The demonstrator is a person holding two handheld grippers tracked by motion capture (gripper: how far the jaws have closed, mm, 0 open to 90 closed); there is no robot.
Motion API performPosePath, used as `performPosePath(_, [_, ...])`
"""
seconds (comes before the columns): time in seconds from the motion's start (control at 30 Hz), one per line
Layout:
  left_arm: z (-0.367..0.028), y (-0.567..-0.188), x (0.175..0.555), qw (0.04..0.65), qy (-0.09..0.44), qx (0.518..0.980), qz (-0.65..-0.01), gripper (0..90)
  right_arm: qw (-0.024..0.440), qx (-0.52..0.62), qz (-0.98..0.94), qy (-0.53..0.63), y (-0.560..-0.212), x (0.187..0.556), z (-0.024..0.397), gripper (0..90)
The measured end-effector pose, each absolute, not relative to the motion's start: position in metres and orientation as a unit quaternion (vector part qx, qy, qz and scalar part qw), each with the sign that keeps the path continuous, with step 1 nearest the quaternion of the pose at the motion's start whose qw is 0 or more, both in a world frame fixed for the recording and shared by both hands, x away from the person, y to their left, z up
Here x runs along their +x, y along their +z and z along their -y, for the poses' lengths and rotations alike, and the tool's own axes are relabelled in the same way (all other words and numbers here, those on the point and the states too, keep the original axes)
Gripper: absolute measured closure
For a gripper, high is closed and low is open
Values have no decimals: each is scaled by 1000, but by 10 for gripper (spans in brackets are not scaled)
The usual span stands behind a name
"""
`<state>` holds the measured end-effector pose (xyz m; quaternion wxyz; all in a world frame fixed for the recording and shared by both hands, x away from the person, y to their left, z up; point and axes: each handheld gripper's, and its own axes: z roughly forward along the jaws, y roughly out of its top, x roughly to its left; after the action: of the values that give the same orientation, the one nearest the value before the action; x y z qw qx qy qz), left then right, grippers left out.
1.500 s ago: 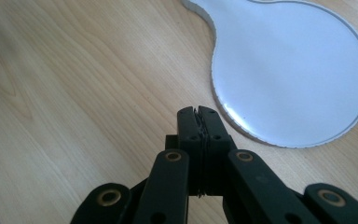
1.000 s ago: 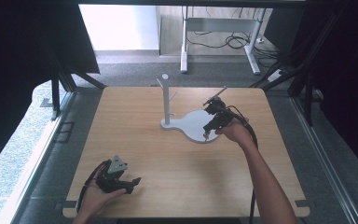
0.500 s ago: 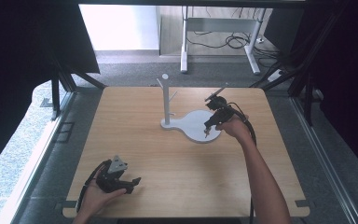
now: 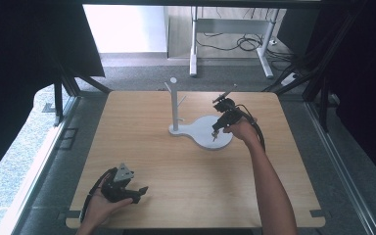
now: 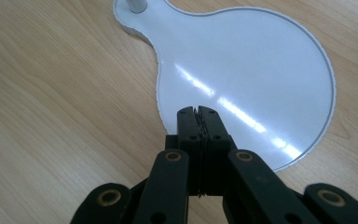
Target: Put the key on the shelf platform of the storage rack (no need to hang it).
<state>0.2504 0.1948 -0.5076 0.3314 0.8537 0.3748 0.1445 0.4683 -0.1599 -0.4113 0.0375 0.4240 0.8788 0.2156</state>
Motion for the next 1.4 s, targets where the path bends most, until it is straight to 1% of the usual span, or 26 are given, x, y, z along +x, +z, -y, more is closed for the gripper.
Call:
performPosePath(0.6, [-196,-507,251,332,144,853,-375,228,44,438,-872,213,-421,480,159,896])
performPosePath(0.93, [-196,-508,251,333,145,852,-377,229,44,451,-866,209,-439,488,162,896])
performPosePath(1.27, [-195,-508,251,333,145,852,-378,228,59,463,-853,233,-450,494,162,895])
performPosePath(1.4, [-194,-508,250,333,147,851,-377,227,66,465,-854,225,-455,497,160,895])
